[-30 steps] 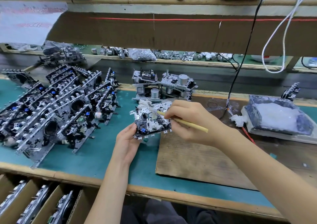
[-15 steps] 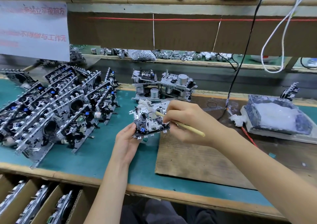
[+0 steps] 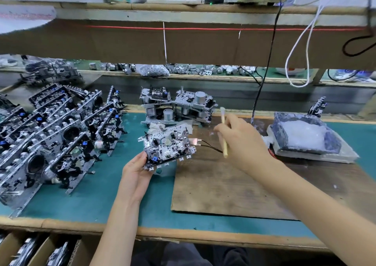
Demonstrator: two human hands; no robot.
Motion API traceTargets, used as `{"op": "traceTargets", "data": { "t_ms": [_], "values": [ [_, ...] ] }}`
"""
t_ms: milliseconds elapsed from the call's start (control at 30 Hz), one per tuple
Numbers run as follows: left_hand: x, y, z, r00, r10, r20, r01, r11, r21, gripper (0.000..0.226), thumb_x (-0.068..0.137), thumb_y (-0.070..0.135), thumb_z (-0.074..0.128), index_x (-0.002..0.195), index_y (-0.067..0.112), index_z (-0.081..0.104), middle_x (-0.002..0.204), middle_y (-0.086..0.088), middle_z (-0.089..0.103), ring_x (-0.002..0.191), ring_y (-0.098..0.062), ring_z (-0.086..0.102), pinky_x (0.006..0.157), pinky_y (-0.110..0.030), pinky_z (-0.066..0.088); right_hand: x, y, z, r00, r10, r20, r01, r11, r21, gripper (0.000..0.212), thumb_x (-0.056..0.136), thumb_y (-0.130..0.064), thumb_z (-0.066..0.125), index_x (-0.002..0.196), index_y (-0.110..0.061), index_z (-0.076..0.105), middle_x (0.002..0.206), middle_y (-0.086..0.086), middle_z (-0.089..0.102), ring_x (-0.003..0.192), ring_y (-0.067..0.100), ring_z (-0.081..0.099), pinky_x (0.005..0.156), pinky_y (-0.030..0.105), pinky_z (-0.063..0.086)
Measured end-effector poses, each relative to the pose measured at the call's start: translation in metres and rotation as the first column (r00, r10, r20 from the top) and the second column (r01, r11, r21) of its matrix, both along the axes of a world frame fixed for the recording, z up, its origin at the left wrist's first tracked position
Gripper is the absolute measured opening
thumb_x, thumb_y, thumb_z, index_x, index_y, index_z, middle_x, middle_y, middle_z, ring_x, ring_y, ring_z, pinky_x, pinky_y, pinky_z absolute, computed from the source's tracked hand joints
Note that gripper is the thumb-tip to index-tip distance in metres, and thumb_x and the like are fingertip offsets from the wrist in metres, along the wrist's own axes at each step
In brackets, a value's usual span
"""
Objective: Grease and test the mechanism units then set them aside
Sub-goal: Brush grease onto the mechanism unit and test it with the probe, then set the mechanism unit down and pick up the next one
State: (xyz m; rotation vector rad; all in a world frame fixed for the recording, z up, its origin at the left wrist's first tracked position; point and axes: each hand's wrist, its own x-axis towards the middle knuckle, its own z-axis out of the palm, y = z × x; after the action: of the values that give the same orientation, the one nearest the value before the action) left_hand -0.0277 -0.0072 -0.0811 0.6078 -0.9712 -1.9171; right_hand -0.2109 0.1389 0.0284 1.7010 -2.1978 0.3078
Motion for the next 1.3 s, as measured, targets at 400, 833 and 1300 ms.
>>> {"op": "traceTargets", "data": {
  "t_ms": [400, 833, 1300],
  "values": [
    [-0.001, -0.003, -0.004, 0.998, -0.065, -0.026, 0.063, 0.997, -0.046, 0.062, 0.099, 0.002, 0.028, 0.063, 0.015, 0.077, 0.072, 0.004, 0.072, 0.067, -0.004, 0.068, 0.06, -0.015, 0.053, -0.036, 0.052, -0.028, 0.822, -0.538, -0.189, 0.541, 0.63, 0.557, 0.033, 0.095, -0.015, 0.042, 0.127, -0.009, 0.048, 0.139, 0.019, 0.026, 0.126, 0.034, 0.032, 0.098, 0.035, 0.034],
    [-0.002, 0.001, 0.0, 0.998, -0.046, -0.051, 0.047, 0.999, 0.004, 0.059, 0.099, 0.003, 0.028, 0.069, 0.013, 0.078, 0.077, 0.001, 0.073, 0.069, -0.009, 0.069, 0.059, -0.017, 0.053, 0.015, 0.011, -0.014, 0.819, 0.048, 0.571, -0.151, 0.979, 0.134, 0.031, 0.095, -0.016, 0.043, 0.069, -0.004, 0.055, 0.072, 0.003, 0.042, 0.071, 0.013, 0.042, 0.066, 0.027, 0.028],
    [-0.002, 0.005, 0.004, 0.992, -0.09, -0.091, 0.099, 0.99, 0.102, 0.064, 0.054, 0.038, 0.087, 0.104, 0.004, 0.065, 0.1, -0.01, 0.071, 0.089, -0.02, 0.066, 0.082, -0.031, 0.053, 0.124, -0.068, -0.07, 0.048, 0.353, 0.934, 0.19, 0.915, -0.355, 0.013, 0.094, -0.011, 0.05, 0.089, -0.021, 0.056, 0.103, 0.002, 0.055, 0.092, 0.006, 0.052, 0.079, 0.005, 0.039]
  ]
}}
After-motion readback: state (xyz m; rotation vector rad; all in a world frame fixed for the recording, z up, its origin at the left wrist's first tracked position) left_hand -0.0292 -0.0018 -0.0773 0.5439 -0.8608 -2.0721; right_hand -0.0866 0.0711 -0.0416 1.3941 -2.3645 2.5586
